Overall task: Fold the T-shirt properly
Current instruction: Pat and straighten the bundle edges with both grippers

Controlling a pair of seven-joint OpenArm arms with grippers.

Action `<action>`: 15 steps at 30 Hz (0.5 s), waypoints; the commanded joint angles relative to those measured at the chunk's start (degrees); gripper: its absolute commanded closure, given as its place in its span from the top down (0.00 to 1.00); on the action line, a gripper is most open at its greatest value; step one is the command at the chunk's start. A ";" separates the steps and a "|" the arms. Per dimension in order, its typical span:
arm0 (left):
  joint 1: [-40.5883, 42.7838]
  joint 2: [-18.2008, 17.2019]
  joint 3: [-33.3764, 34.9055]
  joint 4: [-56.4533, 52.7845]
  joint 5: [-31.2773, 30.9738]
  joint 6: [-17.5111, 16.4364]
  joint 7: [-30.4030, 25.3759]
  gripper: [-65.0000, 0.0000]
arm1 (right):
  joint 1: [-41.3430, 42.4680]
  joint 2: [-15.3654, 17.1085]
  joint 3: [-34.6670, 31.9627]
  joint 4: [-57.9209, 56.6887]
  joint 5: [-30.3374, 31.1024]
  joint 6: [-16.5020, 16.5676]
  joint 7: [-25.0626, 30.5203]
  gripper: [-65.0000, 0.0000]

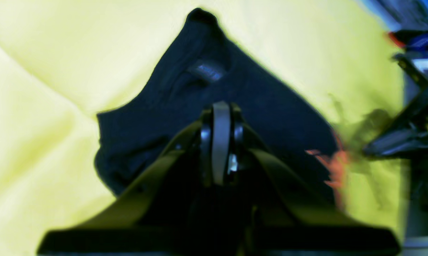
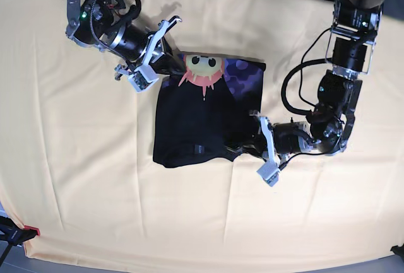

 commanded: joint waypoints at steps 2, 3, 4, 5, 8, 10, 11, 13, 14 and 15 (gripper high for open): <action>-0.09 -0.37 -0.42 0.76 5.27 -0.28 -6.08 0.00 | 0.76 0.02 0.13 -2.86 0.61 0.32 1.27 0.00; 0.52 -0.39 -0.42 0.72 9.01 -0.28 -7.82 0.00 | 0.96 0.07 0.15 -4.39 -0.09 0.32 1.27 0.00; 1.11 -0.57 -0.42 0.72 12.46 -0.28 -9.31 0.00 | 1.09 0.07 0.15 -5.35 -1.29 0.32 0.98 0.00; 1.64 -0.90 -0.33 0.72 15.17 -0.28 -11.04 0.00 | 1.07 0.09 0.15 -5.64 -2.45 0.32 0.20 0.00; 3.48 -2.56 0.00 0.28 22.29 -0.28 -17.40 0.00 | 1.03 0.37 0.15 -5.27 -2.78 0.32 -5.29 0.00; 4.26 -3.65 0.11 -1.14 26.18 -0.28 -21.00 0.00 | 0.90 0.39 0.15 -5.03 -2.80 0.32 -8.87 0.00; 4.35 -4.07 0.11 -2.23 27.26 -0.28 -21.97 0.00 | 0.72 0.39 0.15 -4.96 -2.80 0.32 -10.36 0.00; 4.31 -4.83 0.11 -4.20 27.41 -0.28 -22.45 0.00 | 0.20 0.42 0.26 -4.66 -3.26 0.32 -12.00 0.00; 4.22 -5.18 0.11 -4.74 27.43 -0.28 -22.40 0.00 | -0.17 0.57 0.26 -4.17 -3.78 0.32 -12.11 0.00; 4.22 -5.49 0.11 -4.90 27.36 -0.28 -22.43 0.00 | -0.74 0.90 0.26 -3.54 -3.87 -0.20 -12.07 0.00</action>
